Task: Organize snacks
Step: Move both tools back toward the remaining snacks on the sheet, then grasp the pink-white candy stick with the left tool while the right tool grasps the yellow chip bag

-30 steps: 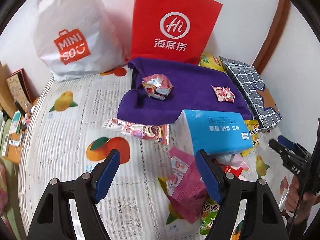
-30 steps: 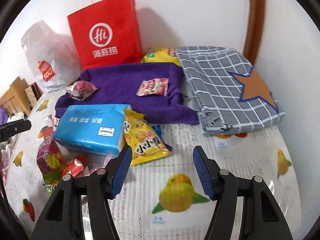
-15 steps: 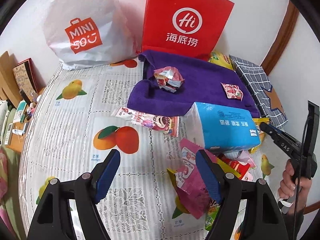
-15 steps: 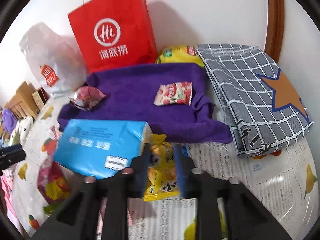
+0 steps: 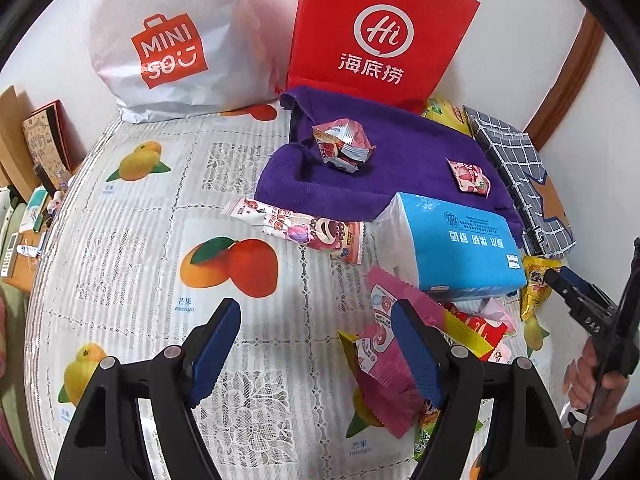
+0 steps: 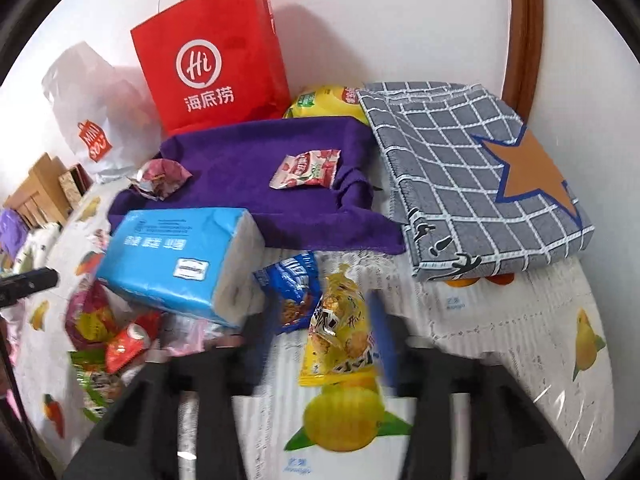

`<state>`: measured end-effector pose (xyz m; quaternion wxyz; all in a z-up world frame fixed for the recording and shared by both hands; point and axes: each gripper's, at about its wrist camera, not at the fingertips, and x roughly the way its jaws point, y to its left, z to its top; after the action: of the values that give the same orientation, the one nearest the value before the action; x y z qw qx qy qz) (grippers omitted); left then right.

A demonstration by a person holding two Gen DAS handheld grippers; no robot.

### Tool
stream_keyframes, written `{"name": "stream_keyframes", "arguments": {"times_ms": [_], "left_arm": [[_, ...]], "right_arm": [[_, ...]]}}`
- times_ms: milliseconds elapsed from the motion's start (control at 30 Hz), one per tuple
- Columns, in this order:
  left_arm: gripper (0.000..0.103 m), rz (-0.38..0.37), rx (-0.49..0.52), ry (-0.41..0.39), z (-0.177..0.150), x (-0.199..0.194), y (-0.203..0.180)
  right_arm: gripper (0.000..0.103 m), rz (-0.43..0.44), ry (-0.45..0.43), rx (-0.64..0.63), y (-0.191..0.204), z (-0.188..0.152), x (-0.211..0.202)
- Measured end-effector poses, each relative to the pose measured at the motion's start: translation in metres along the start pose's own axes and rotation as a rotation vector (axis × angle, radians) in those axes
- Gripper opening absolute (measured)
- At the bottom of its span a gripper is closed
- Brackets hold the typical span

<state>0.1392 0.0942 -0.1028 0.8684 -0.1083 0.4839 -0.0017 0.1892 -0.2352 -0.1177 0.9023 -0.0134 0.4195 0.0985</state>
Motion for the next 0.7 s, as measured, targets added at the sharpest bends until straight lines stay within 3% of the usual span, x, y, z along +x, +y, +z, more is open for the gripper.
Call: {"name": "stream_keyframes", "arguments": {"times_ms": [300, 467, 700], "left_arm": [[0.076, -0.022, -0.010, -0.015, -0.003, 0.000, 0.001], [0.076, -0.017, -0.022, -0.025, 0.003, 0.008, 0.003], [0.074, 0.007, -0.102, 0.018, 0.027, 0.039, 0.018]], "right_arm": [[0.064, -0.118, 0.063, -0.026, -0.001, -0.017, 0.043], [0.064, -0.052, 0.031, 0.044, -0.016, -0.027, 0.045], [0.058, -0.054, 0.020, 0.115, -0.025, -0.031, 0.047]]}}
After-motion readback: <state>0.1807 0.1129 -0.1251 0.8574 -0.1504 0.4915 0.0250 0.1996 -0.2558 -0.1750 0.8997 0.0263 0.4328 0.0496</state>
